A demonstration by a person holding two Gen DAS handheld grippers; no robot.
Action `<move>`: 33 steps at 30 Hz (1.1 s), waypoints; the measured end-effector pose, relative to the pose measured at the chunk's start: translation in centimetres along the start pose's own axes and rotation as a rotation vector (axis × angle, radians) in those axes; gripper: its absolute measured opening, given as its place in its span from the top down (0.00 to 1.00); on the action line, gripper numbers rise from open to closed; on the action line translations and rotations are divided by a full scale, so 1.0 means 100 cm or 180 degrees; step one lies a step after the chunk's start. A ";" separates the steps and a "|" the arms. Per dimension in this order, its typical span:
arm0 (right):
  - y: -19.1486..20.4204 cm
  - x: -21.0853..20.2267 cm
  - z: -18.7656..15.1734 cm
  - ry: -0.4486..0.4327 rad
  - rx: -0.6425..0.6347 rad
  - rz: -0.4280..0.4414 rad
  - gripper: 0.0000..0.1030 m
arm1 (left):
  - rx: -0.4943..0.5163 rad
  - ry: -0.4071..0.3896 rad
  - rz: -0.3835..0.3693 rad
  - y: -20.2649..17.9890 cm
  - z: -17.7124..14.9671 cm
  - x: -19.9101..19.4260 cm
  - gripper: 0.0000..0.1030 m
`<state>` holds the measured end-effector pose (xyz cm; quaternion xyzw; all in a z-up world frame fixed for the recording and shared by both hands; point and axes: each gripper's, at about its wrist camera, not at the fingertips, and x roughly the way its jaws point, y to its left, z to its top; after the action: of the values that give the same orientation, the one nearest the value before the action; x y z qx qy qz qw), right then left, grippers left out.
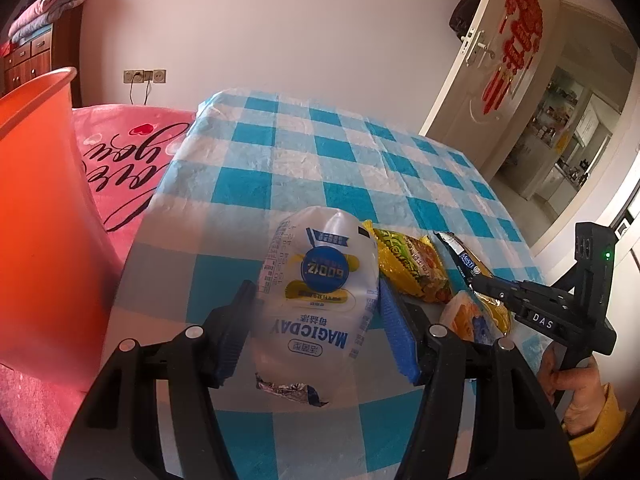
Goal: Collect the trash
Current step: 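Grasp the brown coffee stick with the right tool while the left holds the milk bag, then carry the milk bag and coffee stick over the orange bucket and open both tools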
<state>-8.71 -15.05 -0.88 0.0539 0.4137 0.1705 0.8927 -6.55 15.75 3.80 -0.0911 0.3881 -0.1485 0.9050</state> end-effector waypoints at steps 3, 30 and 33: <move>0.006 -0.005 0.005 -0.0044 0.0010 0.0008 0.91 | -0.0036 -0.0038 -0.0021 0.005 0.002 -0.005 0.39; 0.142 -0.030 0.105 -0.0226 -0.0184 0.1161 0.91 | -0.0156 -0.0773 0.0532 0.058 0.048 -0.120 0.39; 0.173 -0.024 0.119 -0.0193 -0.0303 0.1356 0.91 | -0.0224 -0.0846 0.0707 0.072 0.051 -0.134 0.39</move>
<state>-5.64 0.88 12.73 0.1030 0.3574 0.3730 0.8500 -10.20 27.32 14.28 -0.0980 0.2776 -0.0207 0.9554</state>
